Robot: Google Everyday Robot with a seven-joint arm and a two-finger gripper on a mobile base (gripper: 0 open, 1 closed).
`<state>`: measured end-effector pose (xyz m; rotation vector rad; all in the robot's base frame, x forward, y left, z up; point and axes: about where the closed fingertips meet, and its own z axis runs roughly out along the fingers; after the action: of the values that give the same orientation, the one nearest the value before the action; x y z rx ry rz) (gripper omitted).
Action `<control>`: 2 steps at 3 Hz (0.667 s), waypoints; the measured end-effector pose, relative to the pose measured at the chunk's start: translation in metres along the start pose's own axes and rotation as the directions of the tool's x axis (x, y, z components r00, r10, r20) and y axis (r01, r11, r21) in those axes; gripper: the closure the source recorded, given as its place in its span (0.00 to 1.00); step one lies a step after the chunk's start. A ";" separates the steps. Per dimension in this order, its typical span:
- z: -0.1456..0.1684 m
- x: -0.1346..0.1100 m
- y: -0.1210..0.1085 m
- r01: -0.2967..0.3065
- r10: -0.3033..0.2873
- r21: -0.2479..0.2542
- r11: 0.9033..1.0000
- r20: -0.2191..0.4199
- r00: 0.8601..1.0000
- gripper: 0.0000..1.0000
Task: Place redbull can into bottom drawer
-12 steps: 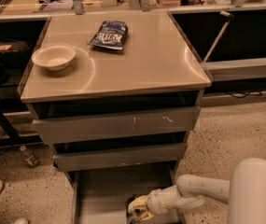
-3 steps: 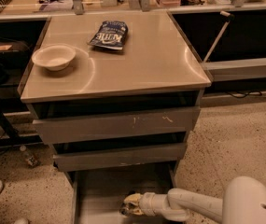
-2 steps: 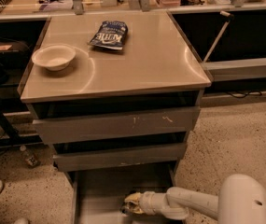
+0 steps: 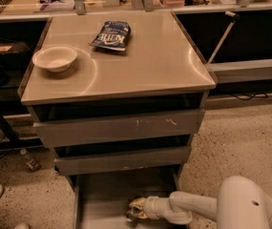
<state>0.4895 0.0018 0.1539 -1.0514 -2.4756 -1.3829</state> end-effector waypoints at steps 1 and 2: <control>0.004 -0.004 -0.010 -0.007 0.007 0.016 1.000 0.013 1.000 1.00; 0.008 -0.006 -0.018 -0.015 0.014 0.027 1.000 0.011 1.000 1.00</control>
Offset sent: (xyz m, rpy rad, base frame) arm -0.0065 -0.0083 -0.0305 -0.0343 0.0340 -0.0074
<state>0.4845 -0.0016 0.1340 -1.0722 -2.4823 -1.3391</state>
